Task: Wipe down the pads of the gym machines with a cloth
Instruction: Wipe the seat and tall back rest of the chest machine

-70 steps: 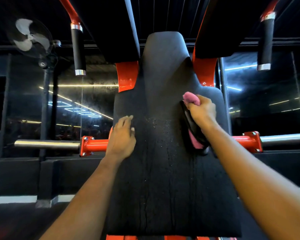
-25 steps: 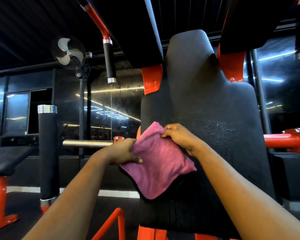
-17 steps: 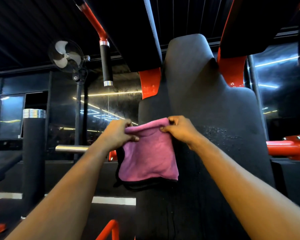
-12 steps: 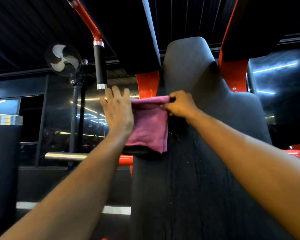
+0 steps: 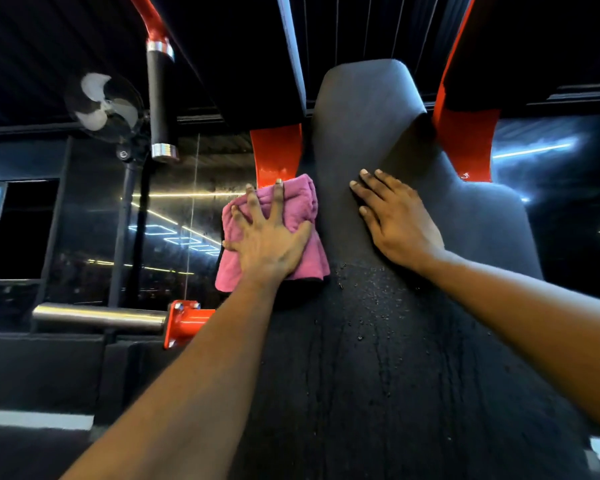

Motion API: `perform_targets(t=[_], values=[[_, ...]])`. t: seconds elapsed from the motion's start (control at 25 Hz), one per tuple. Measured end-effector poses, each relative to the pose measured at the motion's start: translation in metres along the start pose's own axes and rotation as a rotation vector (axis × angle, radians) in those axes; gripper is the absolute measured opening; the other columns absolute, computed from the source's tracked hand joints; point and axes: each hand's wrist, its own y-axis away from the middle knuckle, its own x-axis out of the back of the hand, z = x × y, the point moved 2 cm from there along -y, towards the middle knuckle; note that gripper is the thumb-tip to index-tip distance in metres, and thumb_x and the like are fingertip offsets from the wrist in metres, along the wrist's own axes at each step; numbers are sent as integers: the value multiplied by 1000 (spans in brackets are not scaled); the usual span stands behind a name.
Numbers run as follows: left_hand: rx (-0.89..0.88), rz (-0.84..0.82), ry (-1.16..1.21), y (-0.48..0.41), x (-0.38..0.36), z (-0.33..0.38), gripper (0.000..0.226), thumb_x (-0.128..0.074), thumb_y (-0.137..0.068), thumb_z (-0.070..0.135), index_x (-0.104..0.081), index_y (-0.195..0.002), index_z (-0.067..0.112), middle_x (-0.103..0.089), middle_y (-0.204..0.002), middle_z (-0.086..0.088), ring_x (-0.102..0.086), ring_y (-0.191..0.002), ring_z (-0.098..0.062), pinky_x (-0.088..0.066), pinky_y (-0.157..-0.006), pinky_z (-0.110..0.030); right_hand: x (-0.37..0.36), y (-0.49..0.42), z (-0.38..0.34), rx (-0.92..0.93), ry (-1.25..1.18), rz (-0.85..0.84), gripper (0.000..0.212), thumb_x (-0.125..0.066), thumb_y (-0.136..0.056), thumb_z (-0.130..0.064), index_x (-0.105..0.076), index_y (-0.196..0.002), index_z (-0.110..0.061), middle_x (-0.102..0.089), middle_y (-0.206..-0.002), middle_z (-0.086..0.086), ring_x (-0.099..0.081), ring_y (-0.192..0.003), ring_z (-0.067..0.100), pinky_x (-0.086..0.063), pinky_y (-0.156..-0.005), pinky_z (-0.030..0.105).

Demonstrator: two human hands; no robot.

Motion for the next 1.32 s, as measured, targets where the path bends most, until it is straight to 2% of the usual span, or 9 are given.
perform_targets(t=[0.16,0.28,0.4,0.52,0.64,0.8,0.96,1.16,1.32], values=[[-2,196,35,32,-12,-20,74,-37,-89,60,-11,-156,45,-8,-166,-7,-14,-148,-40,-27,-113,-66,-5,1,0,-10,74,-43,52,-35,-107,-35,-33,-158,-24,-27,-166,2,-20,-154,23,-16,-126,41],[55,190,49,85,-29,-42,75,-29,-84,61,-9,-156,46,-11,-165,-4,-16,-148,-38,-35,-108,-64,-5,4,-2,-10,85,-48,52,-33,-108,-34,-31,-159,-22,-26,-167,3,-19,-155,23,-14,-126,41],[54,129,28,73,-23,-45,72,-33,-90,57,-7,-155,46,-7,-166,-5,-13,-149,-37,-32,-110,-66,-4,3,-4,-15,85,-67,53,-31,-108,-34,-30,-159,-21,-25,-167,4,-17,-155,24,-14,-127,42],[-43,126,-73,20,-5,-15,71,-41,-98,48,-2,-157,41,-3,-165,-14,-15,-146,-47,-23,-114,-66,-4,3,-3,-16,93,-77,53,-30,-108,-33,-29,-159,-20,-24,-167,5,-17,-155,24,-13,-127,42],[-40,115,-95,-1,-4,-5,71,-38,-97,54,1,-156,44,1,-166,-9,-11,-149,-45,-18,-115,-67,-4,2,-4,-12,115,-70,53,-30,-108,-33,-28,-159,-21,-24,-167,5,-17,-155,24,-12,-126,42],[-151,250,-154,72,-30,-39,70,-30,-92,53,-16,-159,34,-13,-166,-8,-11,-153,-32,-15,-122,-53,-4,4,-5,-29,125,-69,53,-28,-108,-34,-28,-159,-21,-24,-167,5,-16,-155,25,-12,-126,42],[-45,118,-58,150,-42,-68,71,-27,-91,54,-9,-158,41,-10,-167,-3,-10,-152,-29,-21,-121,-53,-2,6,-7,-29,121,-75,53,-27,-108,-34,-28,-159,-21,-25,-167,4,-16,-155,24,-13,-126,43],[-74,176,-2,65,-9,-33,69,-27,-91,56,-14,-157,38,-15,-163,-11,-26,-143,-41,-27,-115,-59,-2,6,-6,-34,121,-68,53,-28,-108,-34,-28,-159,-21,-24,-167,4,-15,-156,23,-11,-126,42],[-42,144,-120,24,-11,-8,67,-33,-95,65,-6,-154,49,-3,-166,-4,-9,-150,-40,-13,-117,-67,-5,5,-5,-26,121,-42,53,-29,-108,-34,-30,-159,-21,-26,-167,4,-18,-155,24,-12,-126,42]])
